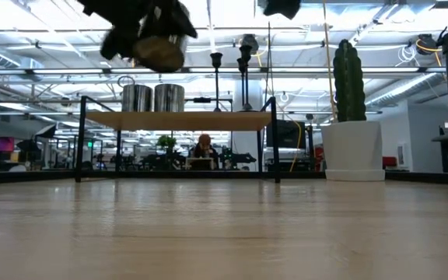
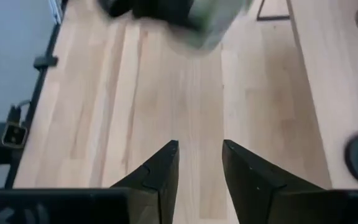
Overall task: Pick & Place candle stick holders
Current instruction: Put the silver scented candle on the shelf
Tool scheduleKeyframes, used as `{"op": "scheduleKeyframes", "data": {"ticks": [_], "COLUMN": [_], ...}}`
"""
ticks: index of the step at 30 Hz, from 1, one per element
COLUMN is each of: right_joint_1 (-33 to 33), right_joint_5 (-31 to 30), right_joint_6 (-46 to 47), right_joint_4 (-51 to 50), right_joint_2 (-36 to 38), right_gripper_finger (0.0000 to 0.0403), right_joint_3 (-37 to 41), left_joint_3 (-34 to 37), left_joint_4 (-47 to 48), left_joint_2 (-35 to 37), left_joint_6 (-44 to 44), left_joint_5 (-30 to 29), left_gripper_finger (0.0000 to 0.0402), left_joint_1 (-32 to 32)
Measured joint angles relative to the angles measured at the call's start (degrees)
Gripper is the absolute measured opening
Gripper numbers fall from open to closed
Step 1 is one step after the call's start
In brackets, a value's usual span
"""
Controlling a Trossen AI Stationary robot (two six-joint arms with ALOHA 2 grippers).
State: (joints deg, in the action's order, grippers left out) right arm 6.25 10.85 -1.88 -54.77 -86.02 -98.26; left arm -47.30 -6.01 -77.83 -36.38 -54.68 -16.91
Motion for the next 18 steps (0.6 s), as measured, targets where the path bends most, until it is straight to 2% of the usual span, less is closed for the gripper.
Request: {"op": "scheduleKeyframes", "data": {"ticks": [3, 7, 14, 18], "right_joint_1": [0.0, 0.1, 0.0, 0.1], "right_joint_5": [-0.4, -0.6, -0.3, -0.3], "right_joint_6": [0.1, 0.7, 2.7, 4.2], "right_joint_4": [0.6, 4.9, 18.3, 23.0], "right_joint_2": [3.1, 7.3, 14.5, 18.0], "right_gripper_finger": [0.0114, 0.0110, 0.0108, 0.0105], "right_joint_3": [3.4, 10.6, 24.5, 29.9], "left_joint_3": [0.0, -0.1, 0.0, 0.0], "left_joint_4": [-1.0, -5.8, -10.0, -10.7], "left_joint_2": [0.0, -1.3, -5.1, -6.3], "left_joint_6": [2.7, 7.8, 6.1, 6.7], "left_joint_5": [-14.5, -25.3, -32.8, -33.0], "left_gripper_finger": [0.0355, 0.0355, 0.0354, 0.0354], "left_joint_1": [0.0, 2.3, 9.6, 13.3]}}
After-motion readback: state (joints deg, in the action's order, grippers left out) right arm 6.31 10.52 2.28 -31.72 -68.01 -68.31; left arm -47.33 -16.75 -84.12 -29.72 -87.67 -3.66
